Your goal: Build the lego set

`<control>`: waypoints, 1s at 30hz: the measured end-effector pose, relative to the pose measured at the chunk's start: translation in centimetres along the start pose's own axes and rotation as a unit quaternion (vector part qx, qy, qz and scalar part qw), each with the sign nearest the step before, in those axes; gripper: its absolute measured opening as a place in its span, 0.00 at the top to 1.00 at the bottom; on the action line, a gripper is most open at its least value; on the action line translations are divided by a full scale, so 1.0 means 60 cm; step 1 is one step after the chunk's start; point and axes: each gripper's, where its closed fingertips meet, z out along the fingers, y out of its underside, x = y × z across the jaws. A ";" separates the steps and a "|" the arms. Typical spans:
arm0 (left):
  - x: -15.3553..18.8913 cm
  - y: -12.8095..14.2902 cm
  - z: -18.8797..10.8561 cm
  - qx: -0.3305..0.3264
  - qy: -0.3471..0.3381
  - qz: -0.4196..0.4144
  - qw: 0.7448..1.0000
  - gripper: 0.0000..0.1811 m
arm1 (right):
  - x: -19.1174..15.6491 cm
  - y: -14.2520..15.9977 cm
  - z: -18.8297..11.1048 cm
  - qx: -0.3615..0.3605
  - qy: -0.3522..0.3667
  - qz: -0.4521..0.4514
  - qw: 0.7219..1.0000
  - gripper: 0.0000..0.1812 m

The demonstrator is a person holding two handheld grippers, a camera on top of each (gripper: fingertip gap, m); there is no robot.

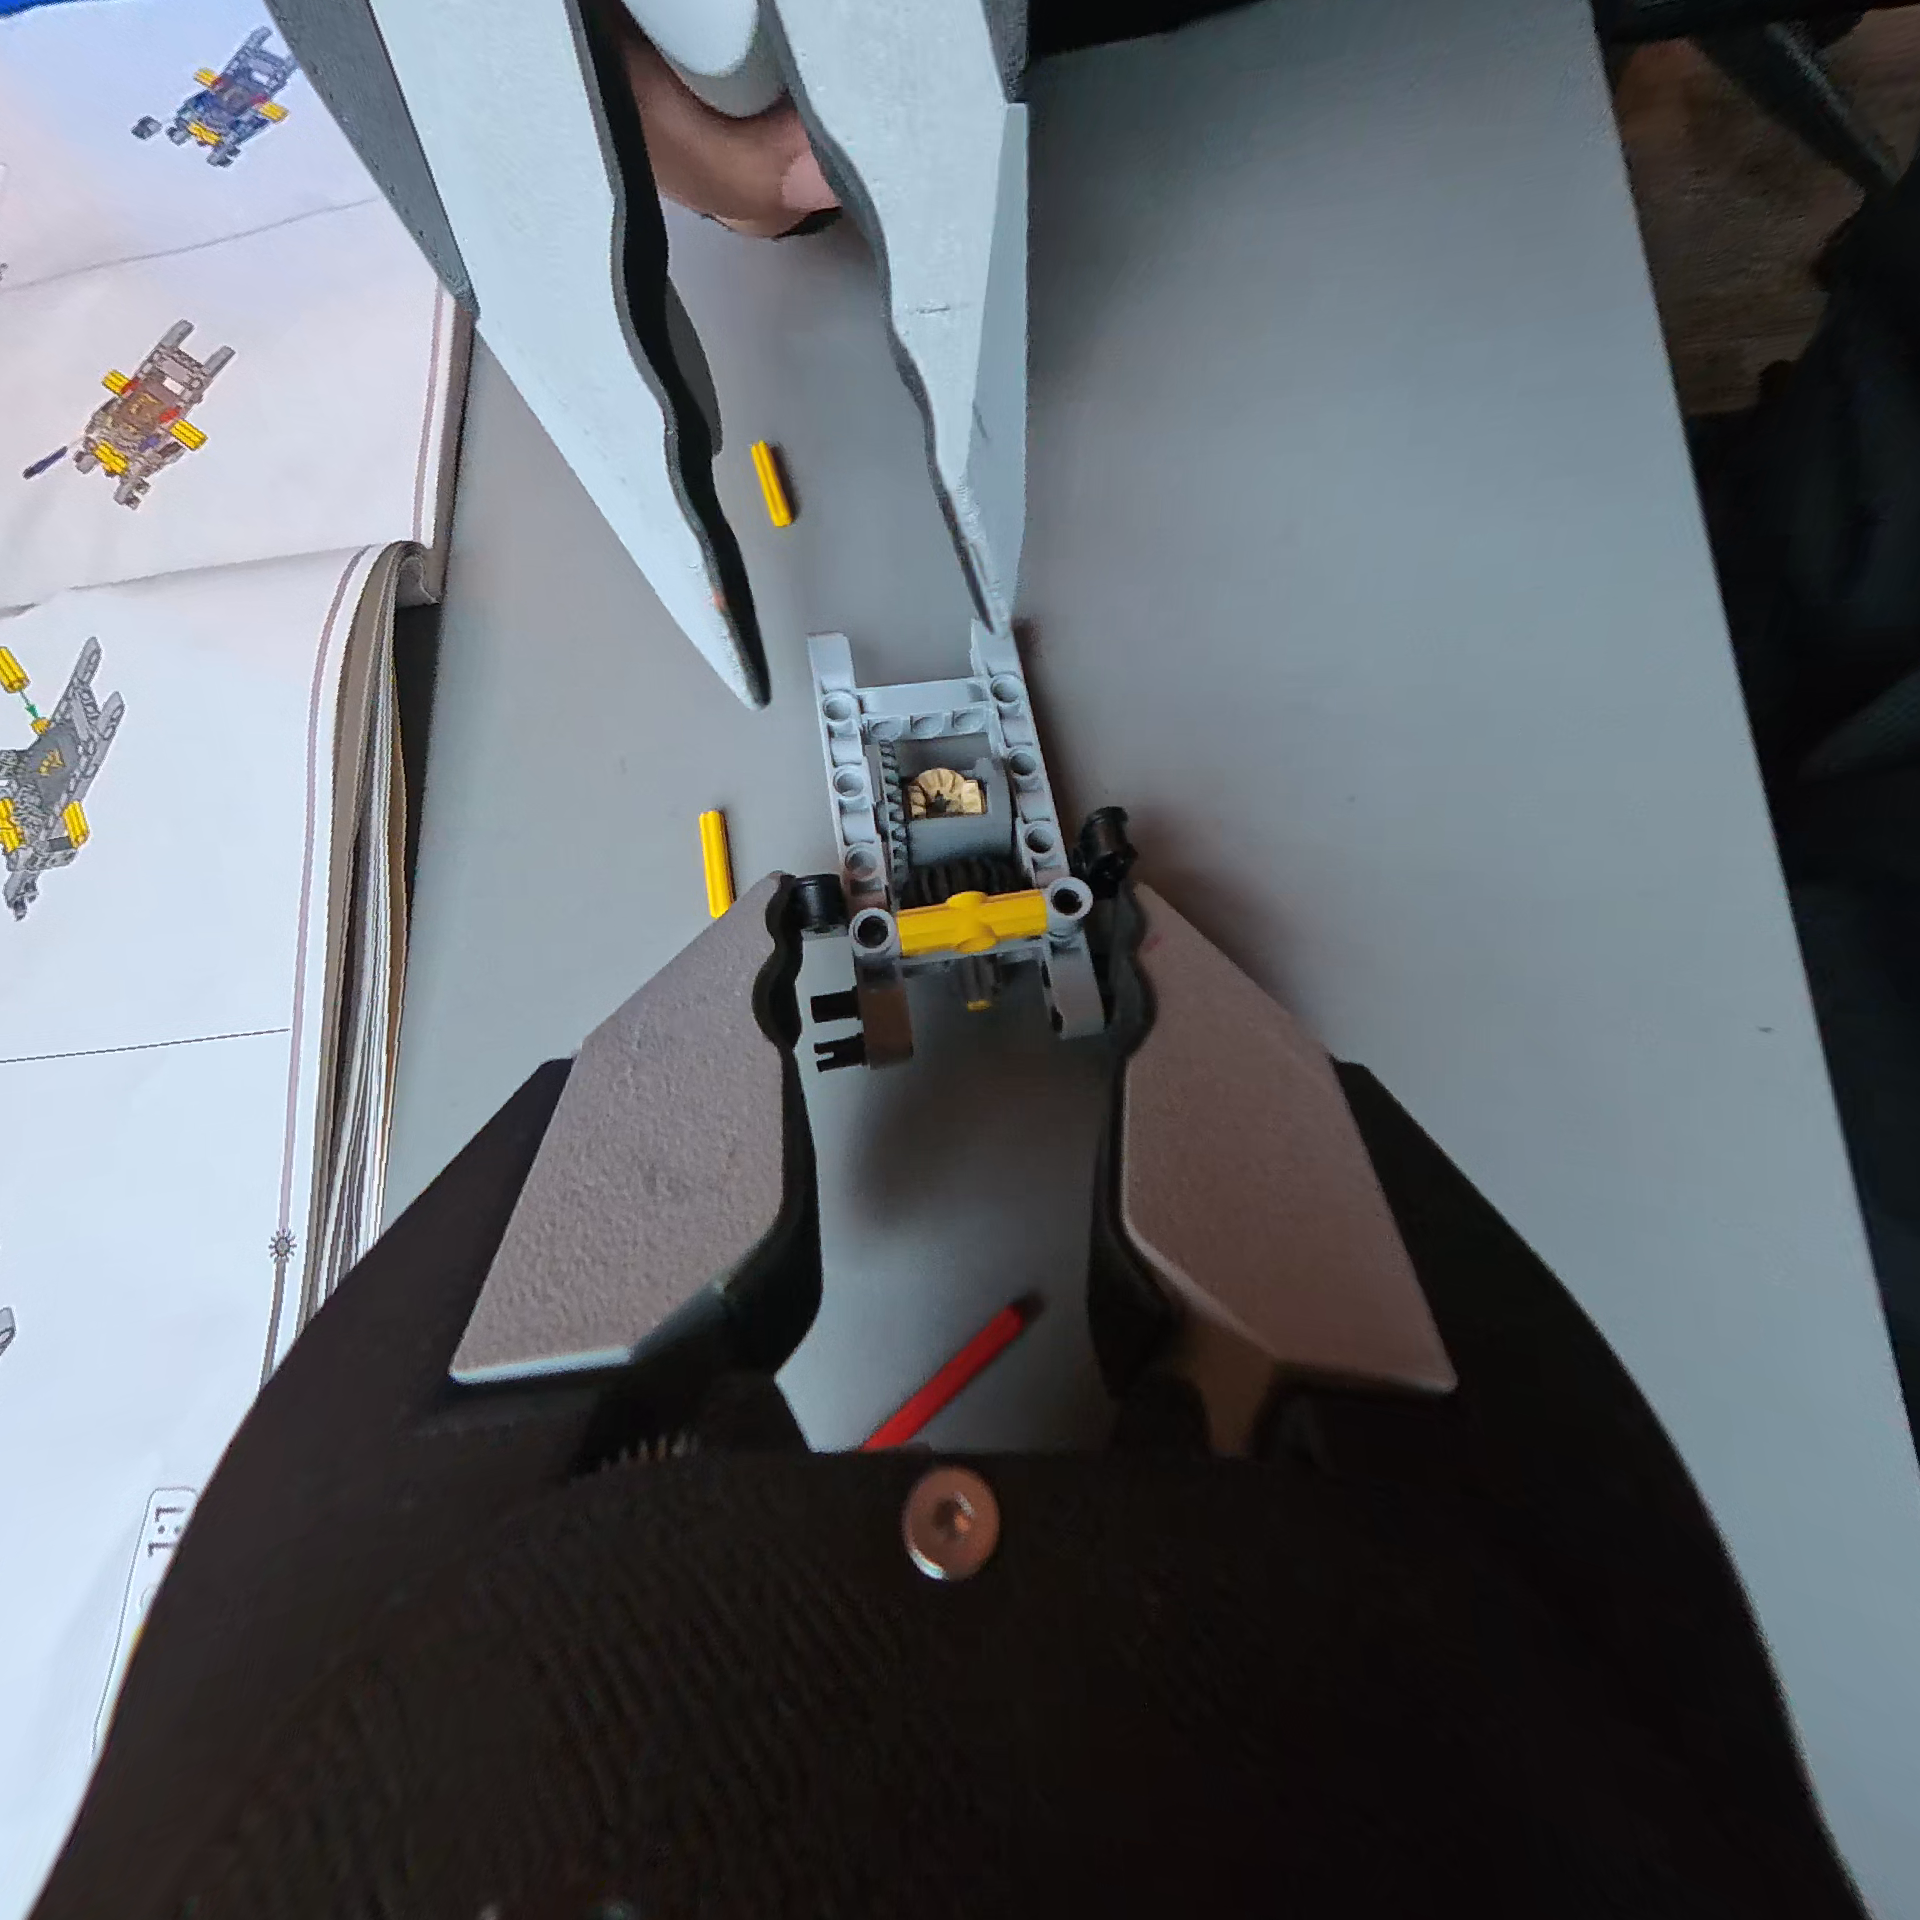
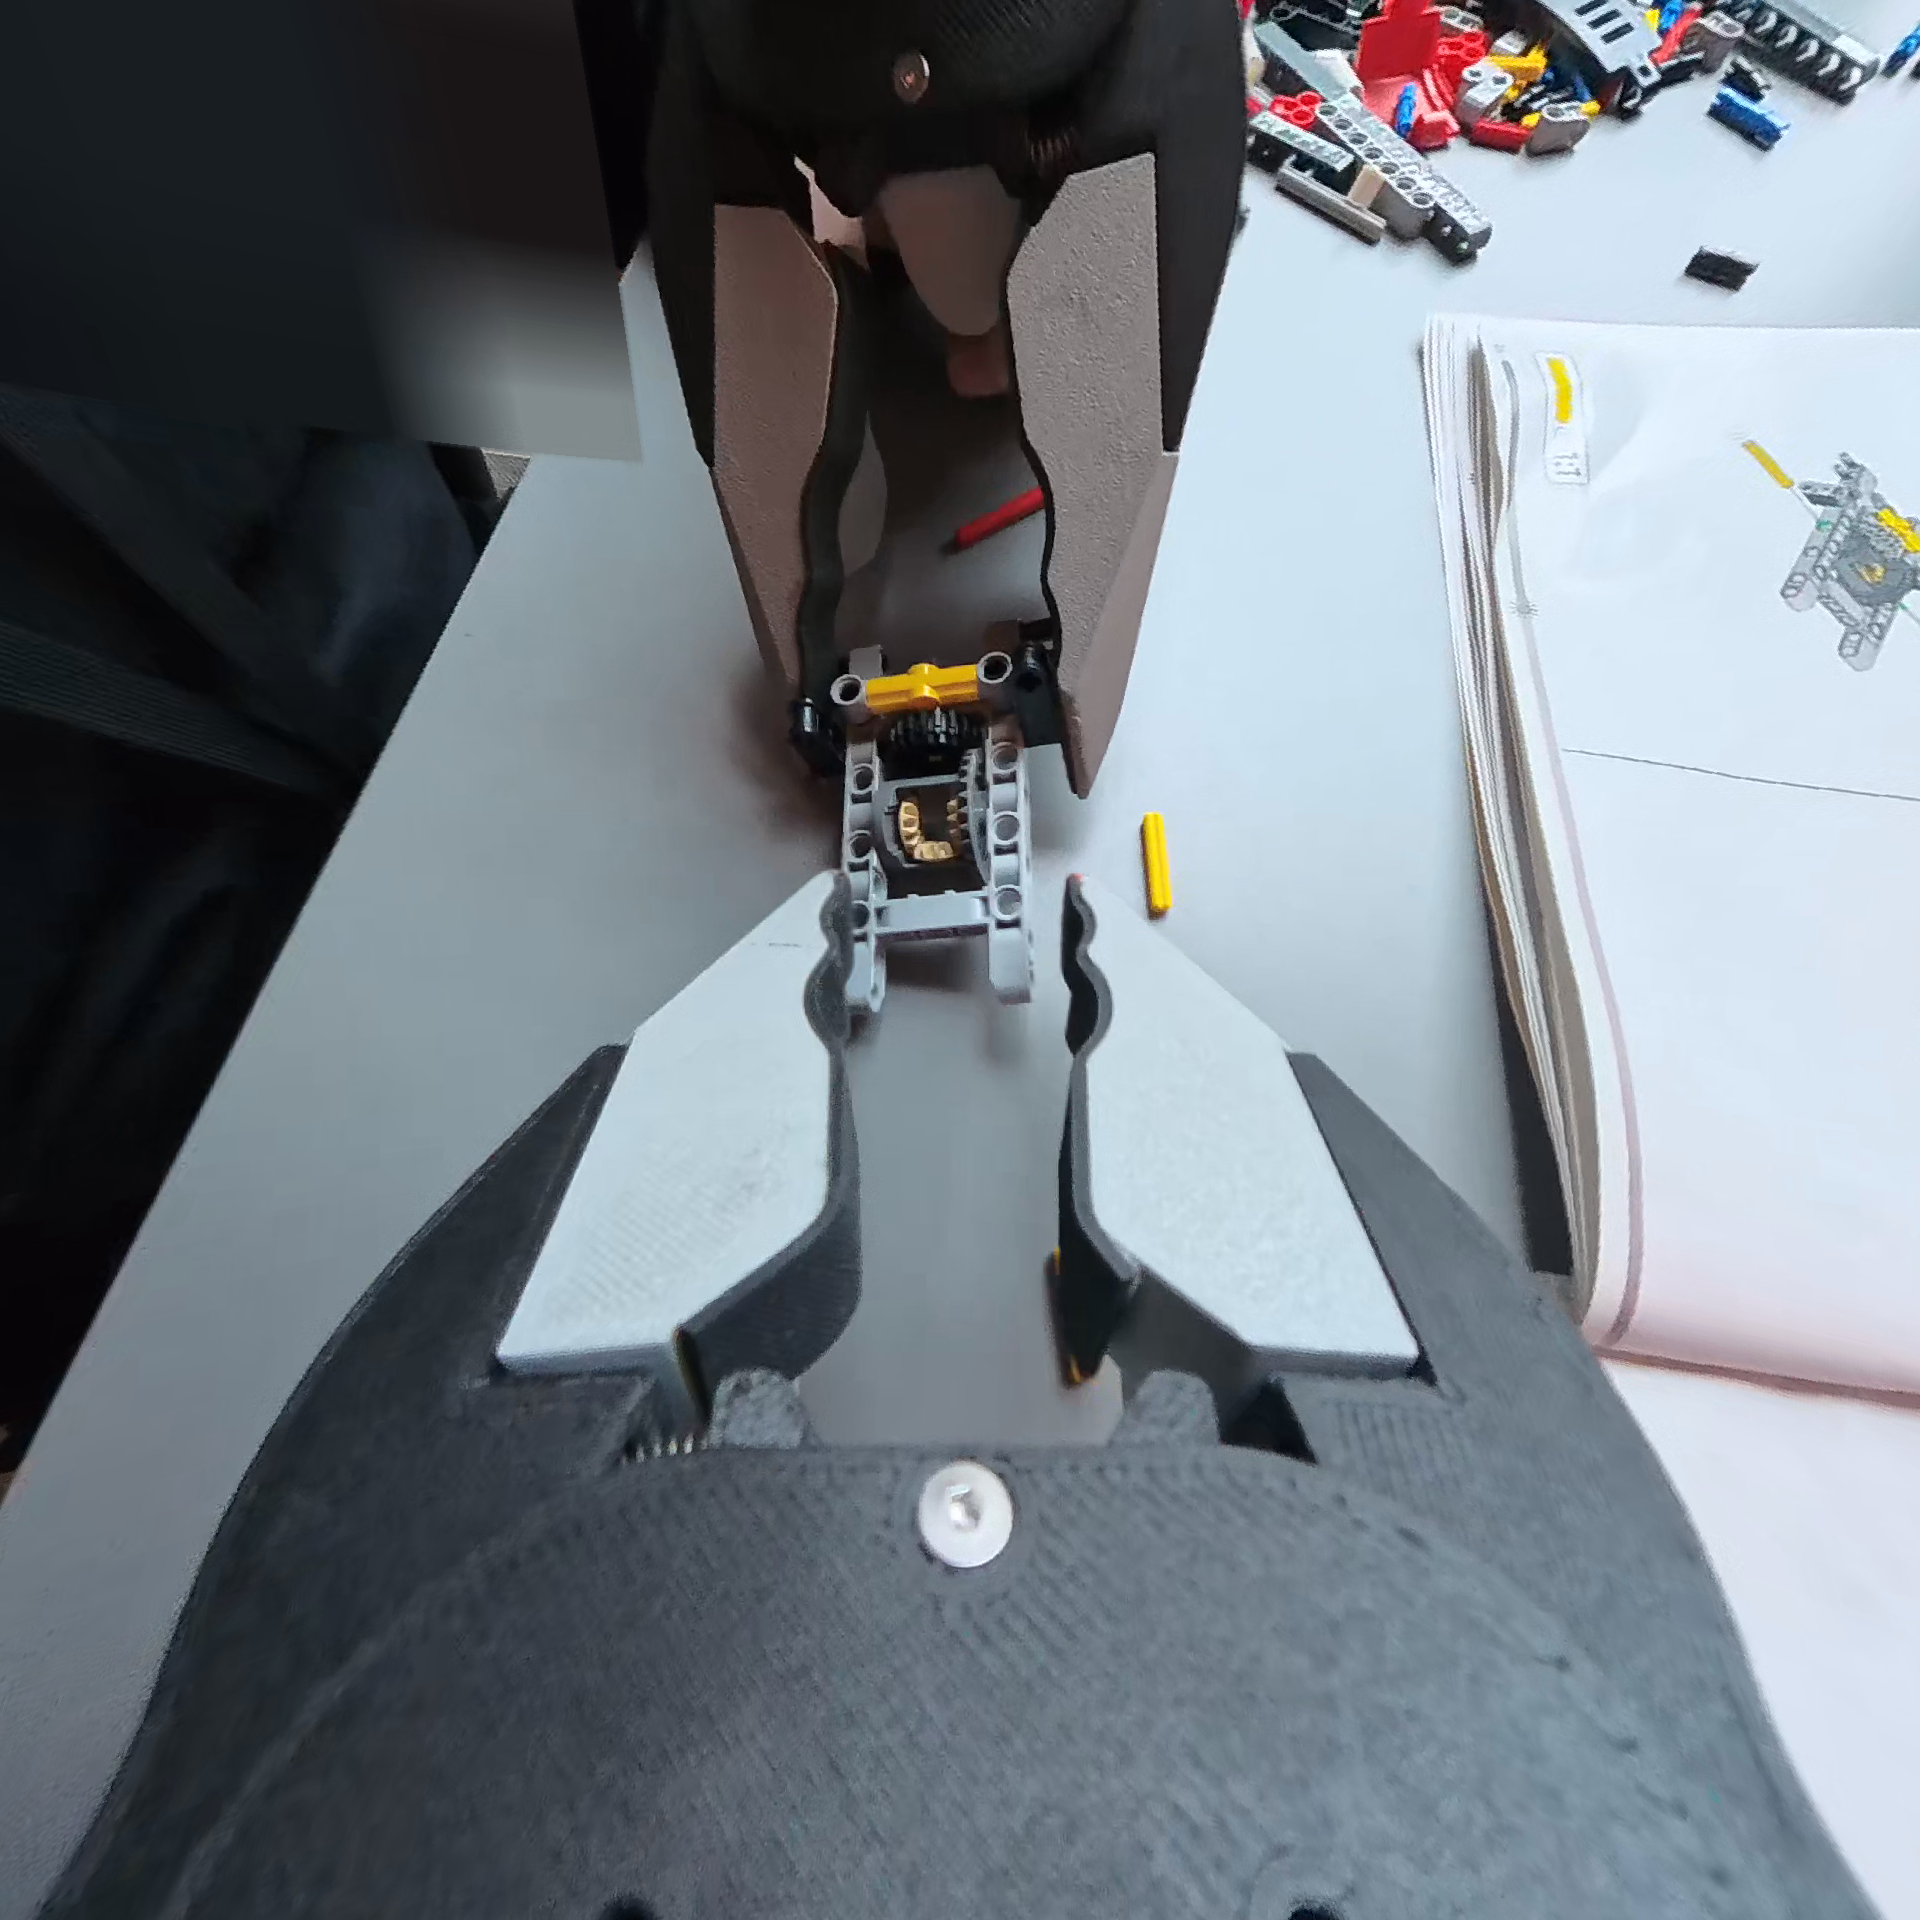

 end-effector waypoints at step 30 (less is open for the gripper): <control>-0.003 0.001 0.003 -0.005 0.012 -0.021 1.000 0.68 | 0.081 0.025 0.036 -0.122 -0.007 -0.016 0.992 1.00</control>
